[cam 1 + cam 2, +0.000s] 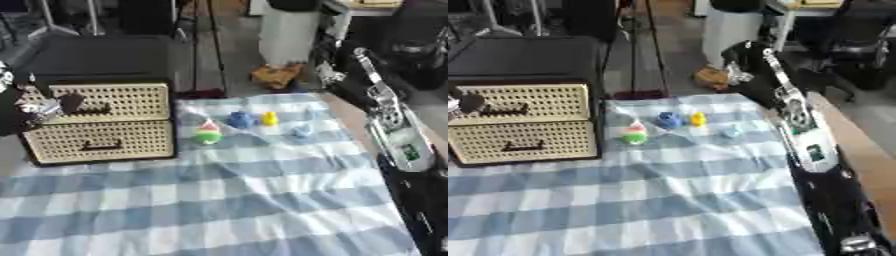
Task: Pick up objects from table and place into drawer.
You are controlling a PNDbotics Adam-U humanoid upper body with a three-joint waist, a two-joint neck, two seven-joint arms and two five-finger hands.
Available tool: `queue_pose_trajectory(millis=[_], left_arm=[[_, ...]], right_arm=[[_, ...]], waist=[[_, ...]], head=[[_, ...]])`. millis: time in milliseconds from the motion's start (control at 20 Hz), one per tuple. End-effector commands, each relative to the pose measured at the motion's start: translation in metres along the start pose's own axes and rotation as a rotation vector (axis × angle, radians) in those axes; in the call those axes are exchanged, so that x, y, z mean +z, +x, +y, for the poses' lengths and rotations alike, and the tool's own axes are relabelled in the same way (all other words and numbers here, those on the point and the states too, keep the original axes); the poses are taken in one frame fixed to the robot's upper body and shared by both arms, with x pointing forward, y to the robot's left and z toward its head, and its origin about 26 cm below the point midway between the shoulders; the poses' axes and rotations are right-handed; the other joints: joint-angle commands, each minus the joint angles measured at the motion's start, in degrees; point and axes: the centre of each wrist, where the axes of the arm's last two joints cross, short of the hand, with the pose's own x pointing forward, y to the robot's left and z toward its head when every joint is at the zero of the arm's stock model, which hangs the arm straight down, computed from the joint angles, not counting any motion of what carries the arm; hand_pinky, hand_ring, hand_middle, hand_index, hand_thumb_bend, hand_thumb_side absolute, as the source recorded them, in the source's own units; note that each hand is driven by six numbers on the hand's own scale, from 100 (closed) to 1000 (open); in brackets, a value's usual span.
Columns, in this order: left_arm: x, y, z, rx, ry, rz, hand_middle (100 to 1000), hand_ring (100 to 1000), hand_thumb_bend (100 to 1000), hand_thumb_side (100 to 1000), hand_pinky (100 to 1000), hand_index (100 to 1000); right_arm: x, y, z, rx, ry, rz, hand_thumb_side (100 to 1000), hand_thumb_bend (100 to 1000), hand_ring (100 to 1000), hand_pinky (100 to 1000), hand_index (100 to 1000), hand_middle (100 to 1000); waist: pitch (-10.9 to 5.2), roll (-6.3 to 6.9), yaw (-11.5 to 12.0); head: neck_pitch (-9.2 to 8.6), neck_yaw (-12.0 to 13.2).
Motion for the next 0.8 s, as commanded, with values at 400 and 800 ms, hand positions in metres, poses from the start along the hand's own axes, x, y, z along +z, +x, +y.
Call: queue_pose_trajectory(millis=[400,800], left_arm=[[-0.013,0.003,0.003,-0.001,0.025,-0.005,100,100,608,1000,100,682],[-0.031,-0.003,-0.011,0.013,0.026,0.034,100,100,605,1000,100,698]], right_arm=[[-0.005,0.005,-0.007,0.005,0.0,-0.023,457,100,364,194,643,358],[-0.005,0.005,-0.005,-0.002,0.005,-0.022,465,100,364,194,643,358]], waist=[[-0.24,0.0,-0.58],[-0.11,0.02,-1.59]], head=[[-0.12,0.32],[-0.25,0.57]])
